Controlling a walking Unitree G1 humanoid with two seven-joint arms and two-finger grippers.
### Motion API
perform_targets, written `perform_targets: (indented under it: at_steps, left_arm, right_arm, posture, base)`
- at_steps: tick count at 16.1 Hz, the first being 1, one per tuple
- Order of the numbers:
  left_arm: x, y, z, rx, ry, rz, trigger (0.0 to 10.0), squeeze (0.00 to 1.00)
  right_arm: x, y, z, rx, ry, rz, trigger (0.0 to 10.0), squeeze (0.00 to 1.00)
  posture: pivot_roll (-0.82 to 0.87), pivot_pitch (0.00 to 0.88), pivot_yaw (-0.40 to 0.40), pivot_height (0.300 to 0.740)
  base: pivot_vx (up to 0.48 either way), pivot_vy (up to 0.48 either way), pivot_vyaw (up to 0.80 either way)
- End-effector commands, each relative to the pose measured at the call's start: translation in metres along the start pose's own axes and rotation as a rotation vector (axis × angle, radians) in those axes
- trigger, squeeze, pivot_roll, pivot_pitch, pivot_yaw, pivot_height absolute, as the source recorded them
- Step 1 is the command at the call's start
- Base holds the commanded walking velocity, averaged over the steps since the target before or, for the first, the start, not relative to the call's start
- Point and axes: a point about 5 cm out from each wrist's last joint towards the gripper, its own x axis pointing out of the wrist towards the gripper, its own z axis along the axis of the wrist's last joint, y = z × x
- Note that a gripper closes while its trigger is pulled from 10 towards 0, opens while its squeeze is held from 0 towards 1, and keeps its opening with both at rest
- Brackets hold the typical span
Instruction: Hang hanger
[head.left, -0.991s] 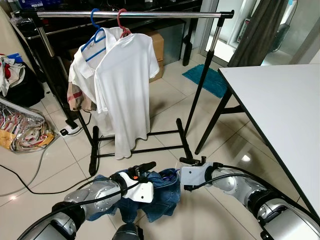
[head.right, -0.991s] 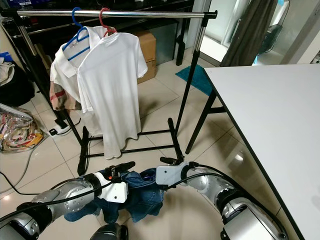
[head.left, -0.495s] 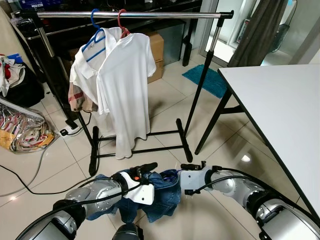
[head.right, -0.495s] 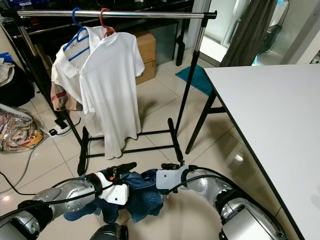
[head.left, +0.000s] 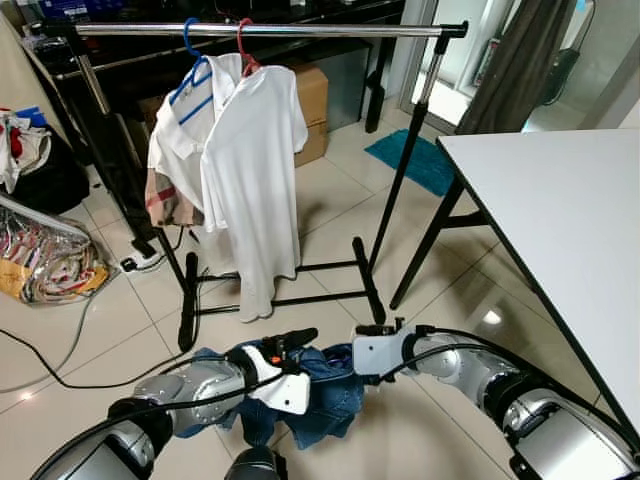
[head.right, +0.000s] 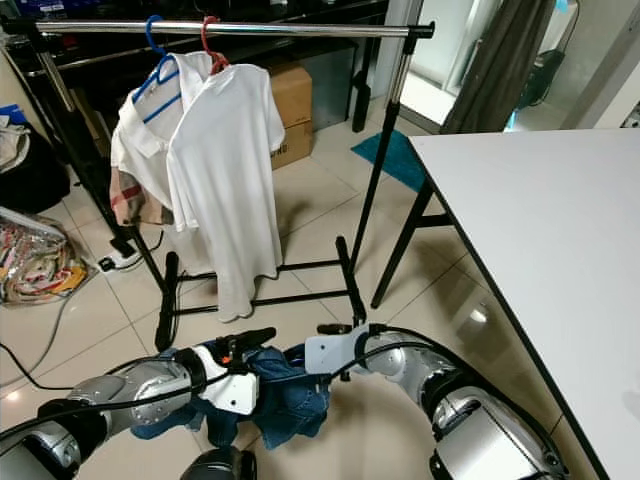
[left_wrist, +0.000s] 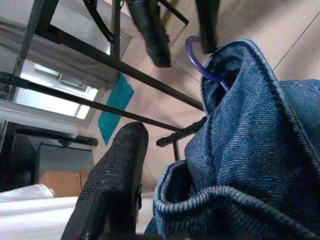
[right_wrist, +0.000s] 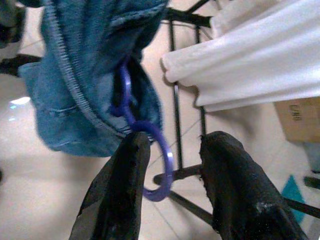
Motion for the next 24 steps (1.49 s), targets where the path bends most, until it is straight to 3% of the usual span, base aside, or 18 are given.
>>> perform_targets:
  at_steps: [1, 7, 8, 9, 10, 11, 17, 24]
  left_arm:
    - [0.002, 0.010, 0.000, 0.037, -0.016, 0.018, 0.0, 0.00]
    - [0.002, 0.010, 0.001, 0.051, -0.021, 0.017, 0.0, 0.00]
    - [0.002, 0.010, 0.001, 0.051, -0.021, 0.017, 0.0, 0.00]
    - [0.002, 0.010, 0.001, 0.051, -0.021, 0.016, 0.0, 0.00]
    - [0.002, 0.009, 0.001, 0.051, -0.021, 0.015, 0.0, 0.00]
    - [0.002, 0.008, 0.001, 0.051, -0.023, 0.014, 0.0, 0.00]
    - [0.001, 0.007, 0.001, 0.053, -0.024, 0.009, 0.0, 0.00]
    - [0.000, 0.007, 0.000, 0.055, -0.022, 0.005, 0.0, 0.00]
  right_arm:
    - [0.000, 0.003, -0.001, 0.002, 0.014, 0.034, 10.0, 0.00]
    - [0.002, 0.003, -0.001, 0.001, 0.033, 0.057, 10.0, 0.00]
    - [0.002, 0.003, 0.000, 0.004, 0.031, 0.056, 7.5, 0.00]
    - [0.002, 0.003, 0.000, 0.006, 0.029, 0.058, 3.7, 0.00]
    - [0.002, 0.004, 0.000, 0.005, 0.028, 0.059, 2.9, 0.00]
    - [0.003, 0.003, 0.002, 0.003, 0.017, 0.053, 0.0, 0.00]
    - [0.002, 0.002, 0.003, 0.015, -0.009, 0.024, 0.0, 0.00]
    - [-0.005, -0.013, 0.002, 0.053, -0.048, -0.053, 0.0, 0.00]
  posture:
    - [0.27, 0.005, -0.005, 0.740]
    - [0.27, 0.005, -0.007, 0.740]
    - [0.28, 0.007, -0.008, 0.740]
    - [0.28, 0.008, -0.007, 0.740]
    - [0.28, 0.008, -0.007, 0.740]
    - [0.28, 0.011, -0.006, 0.740]
    - [0.27, 0.014, -0.004, 0.740]
    - [0.27, 0.016, -0.001, 0.740]
  base:
    - [0.000, 0.000, 0.00]
    - [0.000, 0.000, 0.00]
    - [0.000, 0.000, 0.00]
    - [0.000, 0.000, 0.00]
    - [0.000, 0.000, 0.00]
    - [0.000, 0.000, 0.00]
    - [0.000, 0.000, 0.00]
    - [0.000, 0.000, 0.00]
